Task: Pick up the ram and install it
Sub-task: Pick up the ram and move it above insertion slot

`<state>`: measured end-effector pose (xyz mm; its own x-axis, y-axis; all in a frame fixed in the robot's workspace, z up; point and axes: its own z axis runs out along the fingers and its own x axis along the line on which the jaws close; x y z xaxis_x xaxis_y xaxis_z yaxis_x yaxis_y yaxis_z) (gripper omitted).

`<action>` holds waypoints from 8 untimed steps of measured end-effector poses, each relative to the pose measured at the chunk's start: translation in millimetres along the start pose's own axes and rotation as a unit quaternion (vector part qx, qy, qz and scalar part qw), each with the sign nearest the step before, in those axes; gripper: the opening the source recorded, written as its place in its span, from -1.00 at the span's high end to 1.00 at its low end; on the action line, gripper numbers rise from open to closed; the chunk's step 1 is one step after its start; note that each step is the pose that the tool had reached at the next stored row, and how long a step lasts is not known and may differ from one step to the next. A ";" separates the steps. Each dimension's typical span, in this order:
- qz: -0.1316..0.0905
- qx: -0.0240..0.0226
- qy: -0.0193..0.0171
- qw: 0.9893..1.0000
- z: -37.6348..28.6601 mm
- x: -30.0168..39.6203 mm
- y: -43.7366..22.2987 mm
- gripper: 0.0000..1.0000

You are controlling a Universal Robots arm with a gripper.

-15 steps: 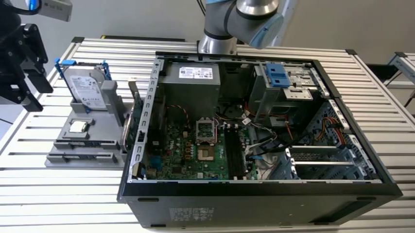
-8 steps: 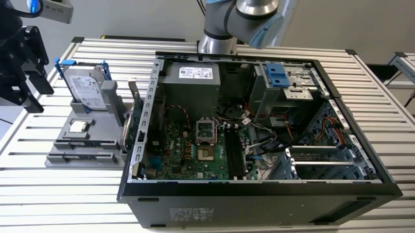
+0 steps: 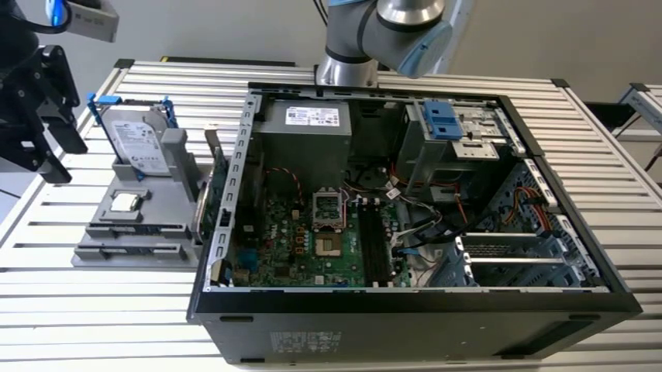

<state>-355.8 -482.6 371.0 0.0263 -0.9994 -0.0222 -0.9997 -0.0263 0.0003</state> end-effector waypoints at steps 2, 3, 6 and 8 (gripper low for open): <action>0.000 0.000 0.000 1.000 0.7 0.0 0.0 -1.00; 0.000 0.000 0.000 1.000 1.1 0.0 0.0 -1.00; 0.000 0.000 0.000 1.000 1.9 0.0 0.0 -1.00; 0.000 0.000 0.000 1.000 2.4 0.1 0.0 -1.00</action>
<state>-355.8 -482.6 368.6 0.0263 -0.9994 -0.0222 -0.9997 -0.0263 0.0003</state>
